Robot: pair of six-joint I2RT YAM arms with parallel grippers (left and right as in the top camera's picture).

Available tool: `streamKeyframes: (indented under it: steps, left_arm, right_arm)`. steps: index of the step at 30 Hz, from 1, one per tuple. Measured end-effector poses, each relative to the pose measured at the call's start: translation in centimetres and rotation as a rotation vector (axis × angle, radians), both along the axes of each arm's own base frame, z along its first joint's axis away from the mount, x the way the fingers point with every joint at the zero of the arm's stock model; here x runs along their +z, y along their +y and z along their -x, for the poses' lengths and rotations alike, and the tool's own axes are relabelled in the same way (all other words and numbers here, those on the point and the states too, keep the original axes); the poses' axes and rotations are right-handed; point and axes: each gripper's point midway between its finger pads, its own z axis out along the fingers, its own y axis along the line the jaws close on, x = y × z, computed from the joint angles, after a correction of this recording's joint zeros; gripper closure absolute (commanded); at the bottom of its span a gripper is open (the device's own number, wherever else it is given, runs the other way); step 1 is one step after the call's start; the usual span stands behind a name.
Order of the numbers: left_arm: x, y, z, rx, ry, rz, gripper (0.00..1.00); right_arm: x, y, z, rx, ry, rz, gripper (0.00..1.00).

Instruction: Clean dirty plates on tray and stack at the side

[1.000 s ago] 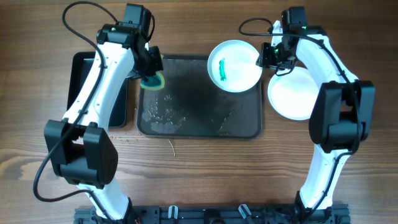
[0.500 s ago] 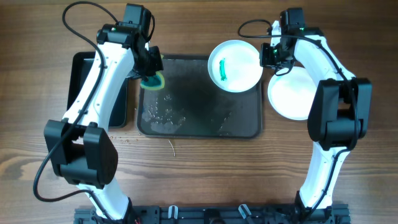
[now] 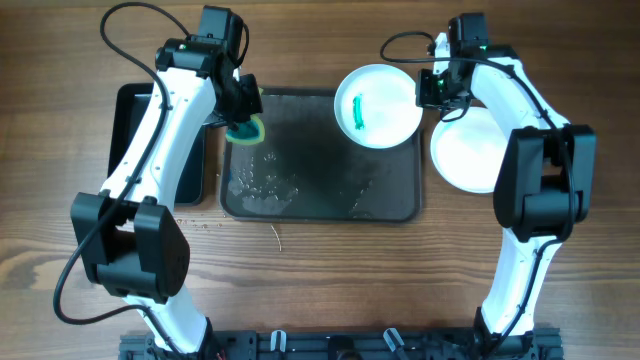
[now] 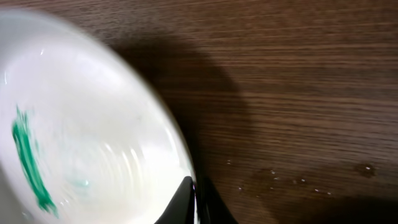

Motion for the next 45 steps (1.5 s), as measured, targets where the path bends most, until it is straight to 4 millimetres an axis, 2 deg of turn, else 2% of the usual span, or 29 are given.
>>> streamKeyframes:
  steps: [6,9,12,13,17,25,29,37,38,42,45]
  left_arm:
    - [0.0,0.0,0.0,0.0,0.0,0.0,0.96]
    - [0.0,0.0,0.0,0.0,0.0,0.0,0.96]
    - [0.0,0.0,0.0,0.0,0.0,0.0,0.96]
    - [0.0,0.0,0.0,0.0,0.0,0.0,0.96]
    - [0.0,0.0,0.0,0.0,0.0,0.0,0.96]
    - [0.0,0.0,0.0,0.0,0.0,0.0,0.96]
    - [0.0,0.0,0.0,0.0,0.001,0.0,0.96]
    - [0.0,0.0,0.1,0.0,0.003,-0.001,0.96]
    - [0.0,0.0,0.1,0.0,0.003,-0.001,0.96]
    - [0.0,0.0,0.1,-0.01,0.003,-0.003,0.96]
    - [0.0,0.0,0.1,-0.017,0.003,-0.005,0.96]
  right_arm:
    - [0.0,1.1,0.3,0.023,0.005,0.0,0.96]
    - [-0.5,1.4,1.8,0.027,0.067,0.003,0.96]
    - [-0.9,1.9,4.1,0.025,0.165,-0.005,0.96]
    - [-1.0,2.5,5.3,0.029,0.213,-0.021,0.96]
    - [-1.0,5.1,7.6,0.056,0.294,-0.044,0.95]
    - [-0.9,10.9,10.3,0.131,0.342,-0.049,0.96]
    - [-0.9,12.5,11.5,0.146,0.365,-0.045,0.96]
    - [-0.9,14.1,12.9,0.168,0.385,-0.018,0.96]
    - [-0.9,14.4,13.0,0.171,0.385,-0.013,0.95]
    - [-0.8,14.9,13.4,0.176,0.383,-0.006,0.78]
    - [-0.8,14.8,13.5,0.154,0.393,0.0,0.72]
